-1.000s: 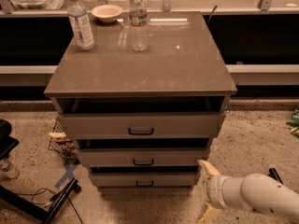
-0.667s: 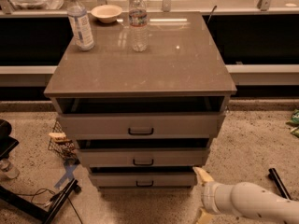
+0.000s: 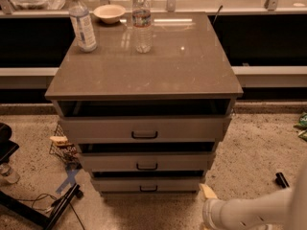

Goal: Open bottom drawer

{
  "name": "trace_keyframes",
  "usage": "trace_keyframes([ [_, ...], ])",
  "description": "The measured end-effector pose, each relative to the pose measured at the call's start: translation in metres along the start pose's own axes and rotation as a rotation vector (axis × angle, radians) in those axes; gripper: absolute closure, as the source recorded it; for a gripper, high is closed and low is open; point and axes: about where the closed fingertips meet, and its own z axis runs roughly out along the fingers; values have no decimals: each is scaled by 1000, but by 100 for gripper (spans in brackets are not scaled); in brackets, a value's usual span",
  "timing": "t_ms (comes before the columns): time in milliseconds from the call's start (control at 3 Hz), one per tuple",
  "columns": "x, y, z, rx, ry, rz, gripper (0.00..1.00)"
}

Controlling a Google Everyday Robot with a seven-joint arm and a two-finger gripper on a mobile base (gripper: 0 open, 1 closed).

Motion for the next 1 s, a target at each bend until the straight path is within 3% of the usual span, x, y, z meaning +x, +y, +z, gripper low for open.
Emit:
trace_keyframes([
  [333, -21, -22, 12, 47, 4, -30, 0],
  [667, -22, -22, 13, 48, 1, -38, 0],
  [1000, -36, -8, 34, 20, -1, -68, 0],
])
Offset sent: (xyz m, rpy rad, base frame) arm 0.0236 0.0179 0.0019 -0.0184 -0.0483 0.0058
